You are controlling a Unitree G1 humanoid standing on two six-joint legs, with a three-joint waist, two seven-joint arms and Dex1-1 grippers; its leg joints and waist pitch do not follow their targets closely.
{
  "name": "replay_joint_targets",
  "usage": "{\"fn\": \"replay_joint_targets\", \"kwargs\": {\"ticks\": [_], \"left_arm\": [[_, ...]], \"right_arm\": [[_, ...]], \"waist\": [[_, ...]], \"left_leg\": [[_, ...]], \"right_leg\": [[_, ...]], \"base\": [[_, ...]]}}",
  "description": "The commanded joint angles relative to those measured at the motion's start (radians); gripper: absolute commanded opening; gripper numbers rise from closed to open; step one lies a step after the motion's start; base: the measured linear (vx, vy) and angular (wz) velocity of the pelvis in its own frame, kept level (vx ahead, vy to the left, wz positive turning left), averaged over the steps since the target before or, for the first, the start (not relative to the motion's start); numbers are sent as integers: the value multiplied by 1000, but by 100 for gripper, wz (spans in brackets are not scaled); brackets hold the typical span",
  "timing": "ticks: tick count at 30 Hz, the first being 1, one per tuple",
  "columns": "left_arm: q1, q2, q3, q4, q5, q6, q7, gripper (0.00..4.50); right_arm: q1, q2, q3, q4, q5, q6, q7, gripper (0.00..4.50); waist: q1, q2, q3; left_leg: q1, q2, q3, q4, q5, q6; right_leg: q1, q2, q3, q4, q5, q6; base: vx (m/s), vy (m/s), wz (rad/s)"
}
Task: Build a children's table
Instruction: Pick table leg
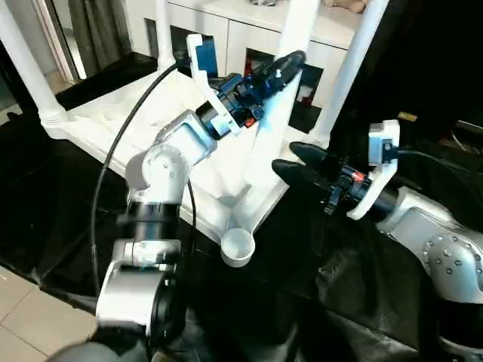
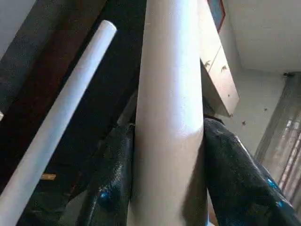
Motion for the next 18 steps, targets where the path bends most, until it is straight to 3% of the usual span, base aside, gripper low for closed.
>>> {"fn": "replay_joint_targets", "kwargs": {"ticks": [1, 5, 6, 7, 11, 18], "left_arm": [[13, -14, -28, -53, -30, 25, 14, 189], [37, -31, -34, -110, -60, 69, 24, 189], [43, -33, -37, -124, -68, 76, 32, 189], [46, -35, -38, -130, -73, 79, 37, 189], [57, -38, -42, -143, -78, 82, 50, 189], [72, -38, -33, -171, -94, 98, 80, 189]], "right_arm": [[-20, 2, 40, 3, -37, 9, -7, 450], [-35, 24, 75, 19, -52, 6, -18, 450], [-38, 31, 76, 23, -48, 7, -15, 422], [-42, 35, 77, 29, -48, 8, -13, 415], [-53, 44, 76, 52, -49, 7, -24, 394], [-53, 42, 74, 55, -52, 7, -22, 326]], "waist": [[-1, -12, -80], [-3, -12, -82], [-3, -11, -84], [-3, -21, -84], [-2, -18, -84], [-1, -26, -85]], "left_leg": [[-18, 6, 19, -62, 27, 40], [-19, 6, 19, -62, 41, 33], [-18, 8, 18, -61, 45, 35], [-20, 6, 20, -60, 47, 38], [-21, 6, 19, -59, 67, 40], [-20, 5, 18, -58, 74, 36]], "right_leg": [[73, -52, 43, -59, -145, -176], [73, -50, 43, -56, -125, -176], [72, -52, 43, -52, -109, -181], [72, -49, 43, -54, -103, -181], [71, -48, 42, -50, -76, -180], [72, -47, 43, -48, -63, -172]], "base": [[0, 0, 0], [0, 0, 0], [0, 0, 0], [0, 0, 0], [0, 0, 0], [0, 0, 0]]}}
